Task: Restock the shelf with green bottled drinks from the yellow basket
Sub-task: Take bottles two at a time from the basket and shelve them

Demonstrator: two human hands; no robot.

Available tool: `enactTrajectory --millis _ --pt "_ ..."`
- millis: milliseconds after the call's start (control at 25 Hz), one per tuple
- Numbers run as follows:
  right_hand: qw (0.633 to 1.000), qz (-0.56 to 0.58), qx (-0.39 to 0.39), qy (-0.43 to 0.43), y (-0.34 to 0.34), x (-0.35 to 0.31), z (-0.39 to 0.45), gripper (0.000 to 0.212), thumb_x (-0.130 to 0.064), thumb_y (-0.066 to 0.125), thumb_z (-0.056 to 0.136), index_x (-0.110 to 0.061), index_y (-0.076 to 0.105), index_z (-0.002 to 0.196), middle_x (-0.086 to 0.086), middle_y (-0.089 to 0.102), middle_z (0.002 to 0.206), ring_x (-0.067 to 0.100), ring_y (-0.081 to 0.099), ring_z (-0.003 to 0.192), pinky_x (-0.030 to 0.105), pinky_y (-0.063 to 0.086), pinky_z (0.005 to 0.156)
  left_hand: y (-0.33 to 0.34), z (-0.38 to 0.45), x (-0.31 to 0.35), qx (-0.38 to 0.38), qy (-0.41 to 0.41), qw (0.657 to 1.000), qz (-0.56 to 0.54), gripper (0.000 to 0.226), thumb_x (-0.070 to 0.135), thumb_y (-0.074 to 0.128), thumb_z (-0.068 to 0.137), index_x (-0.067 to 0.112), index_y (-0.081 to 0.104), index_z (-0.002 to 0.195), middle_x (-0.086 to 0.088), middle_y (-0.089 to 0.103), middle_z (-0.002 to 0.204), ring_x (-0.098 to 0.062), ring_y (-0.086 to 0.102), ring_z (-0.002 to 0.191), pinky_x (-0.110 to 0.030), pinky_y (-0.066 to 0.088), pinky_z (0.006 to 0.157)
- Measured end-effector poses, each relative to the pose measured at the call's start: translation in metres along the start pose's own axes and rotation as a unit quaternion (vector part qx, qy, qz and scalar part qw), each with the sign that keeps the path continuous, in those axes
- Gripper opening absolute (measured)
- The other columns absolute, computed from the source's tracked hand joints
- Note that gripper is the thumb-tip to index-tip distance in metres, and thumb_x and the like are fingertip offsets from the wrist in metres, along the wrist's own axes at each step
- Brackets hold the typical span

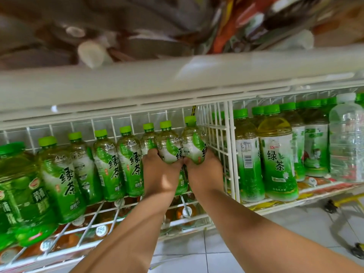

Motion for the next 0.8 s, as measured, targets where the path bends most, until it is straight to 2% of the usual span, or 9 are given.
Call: enactTrajectory --millis 160,280,400,520,640,720,800 --pt "1.000 -0.021 -0.007 0.002 -0.001 0.001 0.003 0.057 -0.034 0.075 0.085 -0.024 0.054 0.138 -0.001 0.069 0.123 0.026 0.068 0.110 0.046 0.060 0.089 -0.001 -0.009 0.009 -0.006 0.031 0.997 0.074 0.072 0.042 0.087 0.075 0.002 0.045 0.117 -0.015 0.047 0.120 -0.030 0.055 0.095 -0.034 0.046 0.077" --pt "0.999 -0.045 -0.016 -0.007 -0.003 0.001 0.004 0.063 -0.027 0.070 0.088 -0.022 0.047 0.146 0.003 0.068 0.129 0.028 0.067 0.113 0.046 0.060 0.089 -0.006 -0.018 0.006 -0.029 0.028 0.991 0.124 0.084 0.048 0.085 0.075 0.002 0.037 0.127 -0.014 0.040 0.128 -0.031 0.057 0.092 -0.034 0.045 0.072" --pt "0.997 -0.077 -0.025 -0.016 -0.004 0.001 -0.003 0.074 -0.020 0.063 0.091 -0.021 0.032 0.157 0.012 0.061 0.140 0.034 0.068 0.112 0.049 0.061 0.085 -0.015 -0.022 -0.006 -0.056 0.006 0.989 0.139 0.077 0.040 0.084 0.080 0.004 0.038 0.130 -0.018 0.038 0.137 -0.036 0.061 0.103 -0.032 0.045 0.077" --pt "0.993 -0.100 -0.042 -0.037 -0.007 0.005 -0.017 0.079 -0.020 0.062 0.093 -0.017 0.023 0.161 0.011 0.041 0.158 0.034 0.060 0.127 0.048 0.056 0.098 -0.025 -0.024 -0.013 -0.063 0.026 0.986 0.155 0.069 0.038 0.080 0.083 0.008 0.045 0.134 -0.016 0.038 0.139 -0.036 0.058 0.112 -0.036 0.048 0.090" --pt "0.984 -0.153 -0.072 -0.064 -0.015 0.012 -0.023 0.075 -0.025 0.061 0.096 -0.015 0.025 0.161 0.008 0.037 0.161 0.027 0.046 0.141 0.039 0.043 0.115 -0.039 -0.027 -0.016 -0.048 0.093 0.968 0.227 0.061 0.046 0.074 0.086 0.018 0.049 0.134 -0.011 0.041 0.137 -0.034 0.047 0.125 -0.043 0.048 0.097" --pt "0.971 -0.196 -0.100 -0.096 -0.019 0.012 -0.027 0.072 -0.030 0.059 0.099 -0.013 0.025 0.161 0.006 0.030 0.165 0.023 0.032 0.150 0.031 0.031 0.120 -0.048 -0.029 -0.018 -0.047 0.122 0.949 0.287 0.062 0.050 0.067 0.089 0.025 0.043 0.140 -0.007 0.034 0.146 -0.032 0.035 0.136 -0.045 0.045 0.103" --pt "0.954 -0.235 -0.125 -0.136 -0.020 0.009 -0.031 0.071 -0.035 0.055 0.101 -0.015 0.022 0.162 0.004 0.020 0.169 0.020 0.021 0.155 0.031 0.025 0.122 -0.056 -0.032 -0.021 -0.045 0.140 0.932 0.330 0.069 0.054 0.061 0.091 0.030 0.032 0.150 -0.004 0.022 0.158 -0.030 0.020 0.146 -0.047 0.037 0.111"
Point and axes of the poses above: each hand's wrist, its own z-axis towards the middle knuckle, its own y-axis out of the palm, x = y × z, the point moved 4 cm from there along z, towards the middle knuckle
